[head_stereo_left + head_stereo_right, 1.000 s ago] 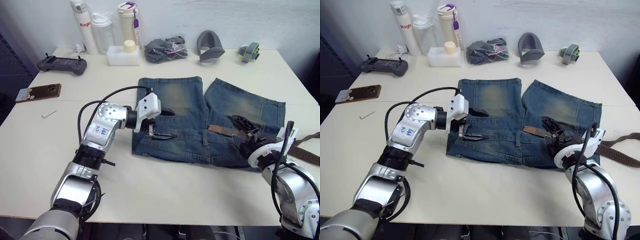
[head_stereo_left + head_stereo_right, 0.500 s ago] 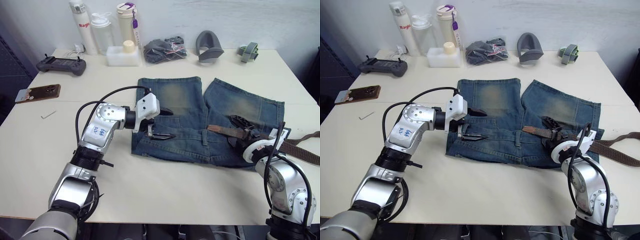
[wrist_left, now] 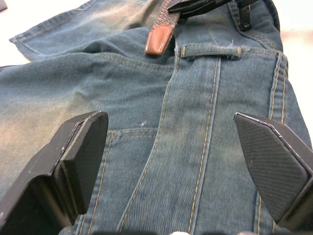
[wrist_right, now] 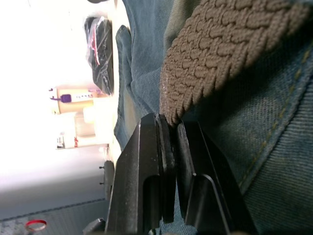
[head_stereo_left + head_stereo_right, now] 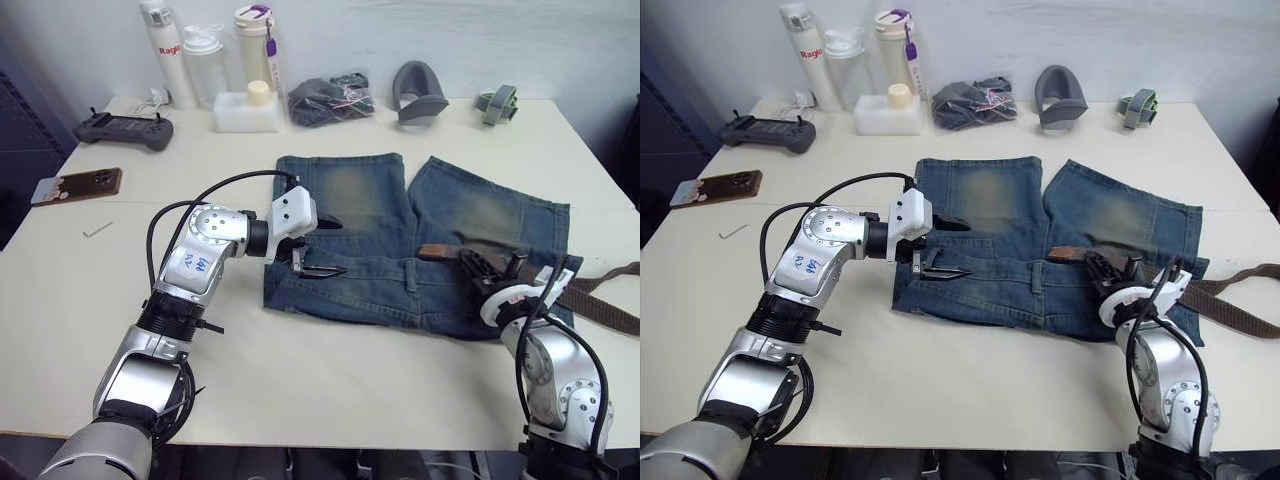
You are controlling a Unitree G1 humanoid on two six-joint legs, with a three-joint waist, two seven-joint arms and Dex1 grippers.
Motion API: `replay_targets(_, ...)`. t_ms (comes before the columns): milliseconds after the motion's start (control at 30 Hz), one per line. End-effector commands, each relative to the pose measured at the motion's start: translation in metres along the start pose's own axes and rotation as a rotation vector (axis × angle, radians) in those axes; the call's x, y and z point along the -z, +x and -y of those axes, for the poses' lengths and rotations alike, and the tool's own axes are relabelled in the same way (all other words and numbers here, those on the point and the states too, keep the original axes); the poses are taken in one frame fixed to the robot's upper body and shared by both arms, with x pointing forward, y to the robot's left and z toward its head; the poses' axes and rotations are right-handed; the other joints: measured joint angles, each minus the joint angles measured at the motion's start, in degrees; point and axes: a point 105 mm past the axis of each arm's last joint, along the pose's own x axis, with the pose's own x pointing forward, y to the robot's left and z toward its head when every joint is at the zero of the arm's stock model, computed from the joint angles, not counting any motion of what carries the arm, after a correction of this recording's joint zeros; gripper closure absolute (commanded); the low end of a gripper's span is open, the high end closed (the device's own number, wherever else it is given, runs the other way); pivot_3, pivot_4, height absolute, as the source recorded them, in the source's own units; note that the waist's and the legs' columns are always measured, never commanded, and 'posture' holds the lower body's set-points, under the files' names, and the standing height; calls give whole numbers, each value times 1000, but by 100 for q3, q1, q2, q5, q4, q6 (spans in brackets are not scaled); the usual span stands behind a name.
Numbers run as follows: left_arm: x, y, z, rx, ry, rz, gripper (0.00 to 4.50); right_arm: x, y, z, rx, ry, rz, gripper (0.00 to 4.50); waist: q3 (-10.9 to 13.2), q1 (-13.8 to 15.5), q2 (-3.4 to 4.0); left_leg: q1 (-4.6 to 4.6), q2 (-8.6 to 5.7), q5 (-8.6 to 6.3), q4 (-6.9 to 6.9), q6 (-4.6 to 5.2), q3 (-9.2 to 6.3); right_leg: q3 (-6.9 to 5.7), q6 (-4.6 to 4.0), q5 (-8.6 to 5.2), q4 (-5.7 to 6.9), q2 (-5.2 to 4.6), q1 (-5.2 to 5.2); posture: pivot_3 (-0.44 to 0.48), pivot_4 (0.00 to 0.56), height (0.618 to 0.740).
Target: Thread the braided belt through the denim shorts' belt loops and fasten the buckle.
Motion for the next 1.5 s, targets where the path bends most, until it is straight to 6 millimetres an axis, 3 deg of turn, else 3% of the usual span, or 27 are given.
replay_targets(33, -7, -2, -1, -4, 42, 8, 0, -17, -19, -28, -137, -4, 53, 4432, 2, 6, 4, -2, -1, 0, 0, 1, 0, 0, 0, 0, -1, -1, 0, 0, 150, 649)
replay_targets(200, -5, -2, 1, -1, 41, 3, 0, -7, -41, -30, -180, -206, -65, 4432, 4, 2, 6, -4, -1, -4, -2, 8, 5, 3, 0, 0, -6, -3, 0, 0, 150, 649)
replay_targets(300, -4, 0, 2, 11, 33, 5, 0, -3, -47, -35, -262, -212, -91, 4432, 4, -9, 6, -1, 0, -12, -3, 22, 6, 3, 0, 0, -7, -3, 0, 0, 150, 649)
replay_targets(400, -5, 1, 4, 20, 36, 6, 0, 8, -47, -22, -223, -261, -193, 4432, 4, -15, 6, 7, 0, -18, -8, 34, 10, 8, 1, 0, -5, -2, 1, 0, 150, 649)
replay_targets(667, -5, 1, 6, 22, 33, 3, 0, 38, -37, -18, -212, -243, -317, 4432, 4, -16, 6, 8, 0, -19, -17, 35, 10, 7, 0, 0, -7, -2, 0, 0, 150, 649)
replay_targets(967, -5, -2, 4, 6, 33, 0, 0, 55, -31, -19, -225, -214, -370, 4432, 4, -17, 6, 8, 0, -19, -19, 34, 10, 8, 1, 1, -10, -3, 0, 0, 150, 649)
replay_targets(1233, -7, -2, 3, -3, 36, 3, 0, 104, -21, -2, -145, -289, -505, 4432, 4, -29, 5, 16, 2, -17, -29, 32, 10, 7, -2, -1, -8, -1, 0, 0, 150, 649)
replay_targets(1433, -6, 1, 5, 9, 53, -3, 0, 102, -19, 2, -113, -328, -473, 4432, 3, -29, 3, 17, 2, -17, -29, 31, 11, 8, -1, -1, -9, -1, 1, 0, 150, 649)
replay_targets(1500, -5, 3, 7, 22, 64, -7, 0, 94, -21, -3, -129, -325, -445, 3685, 3, -25, 3, 18, 2, -17, -29, 31, 10, 8, -1, -1, -8, -1, 2, 0, 150, 649)
